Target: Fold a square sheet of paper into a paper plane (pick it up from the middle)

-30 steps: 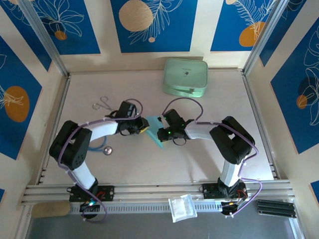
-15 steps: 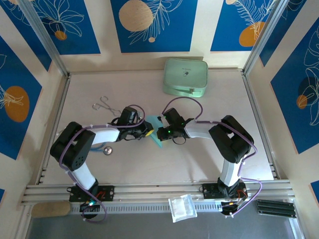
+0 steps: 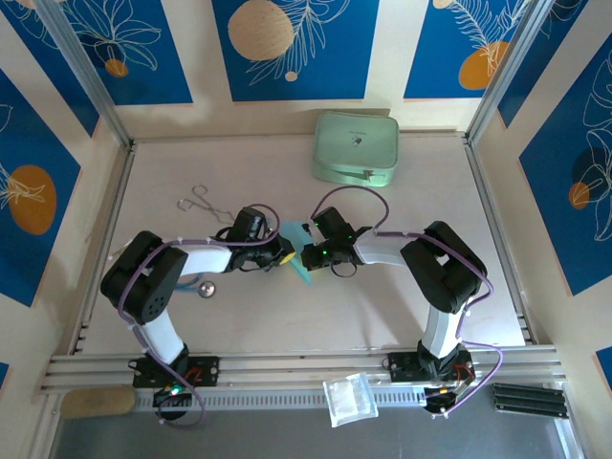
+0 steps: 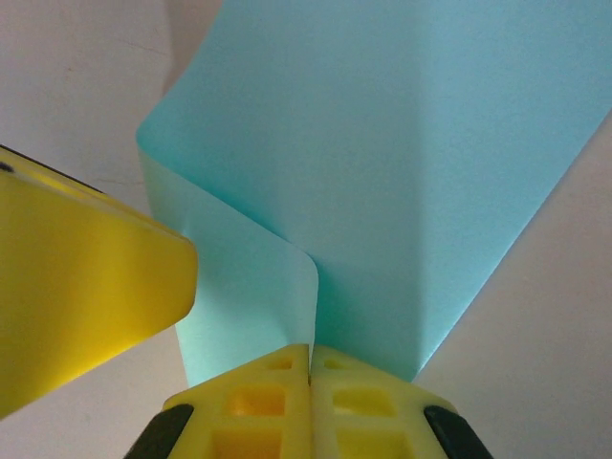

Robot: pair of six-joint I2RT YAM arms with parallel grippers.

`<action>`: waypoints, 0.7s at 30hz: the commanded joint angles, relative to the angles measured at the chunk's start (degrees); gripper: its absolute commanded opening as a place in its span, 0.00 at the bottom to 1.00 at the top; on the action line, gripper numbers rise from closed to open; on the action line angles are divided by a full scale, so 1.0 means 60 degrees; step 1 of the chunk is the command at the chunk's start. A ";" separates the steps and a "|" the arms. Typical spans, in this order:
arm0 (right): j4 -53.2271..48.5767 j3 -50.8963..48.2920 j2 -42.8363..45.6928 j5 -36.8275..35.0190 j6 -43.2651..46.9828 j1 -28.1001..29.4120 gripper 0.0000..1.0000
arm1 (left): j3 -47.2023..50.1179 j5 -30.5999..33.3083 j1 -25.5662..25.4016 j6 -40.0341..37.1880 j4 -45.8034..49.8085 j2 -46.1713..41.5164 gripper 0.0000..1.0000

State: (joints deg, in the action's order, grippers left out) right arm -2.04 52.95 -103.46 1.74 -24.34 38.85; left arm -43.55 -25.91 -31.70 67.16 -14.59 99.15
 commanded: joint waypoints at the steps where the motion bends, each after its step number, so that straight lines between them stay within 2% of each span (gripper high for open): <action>1: -0.0903 -0.0036 -0.0408 -0.0188 -0.0109 -0.0118 0.00 | -0.0051 -0.0089 -0.0081 -0.0234 0.0001 0.0196 0.12; 21: -0.1003 0.0016 -0.0511 -0.0188 -0.0163 -0.0147 0.00 | 0.0066 0.0069 -0.0085 -0.0367 0.0101 0.0474 0.11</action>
State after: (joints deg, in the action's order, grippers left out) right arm -2.48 53.32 -103.74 2.17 -24.95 38.59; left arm -43.55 -25.87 -31.70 66.78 -14.52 101.16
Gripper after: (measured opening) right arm 0.055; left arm 0.109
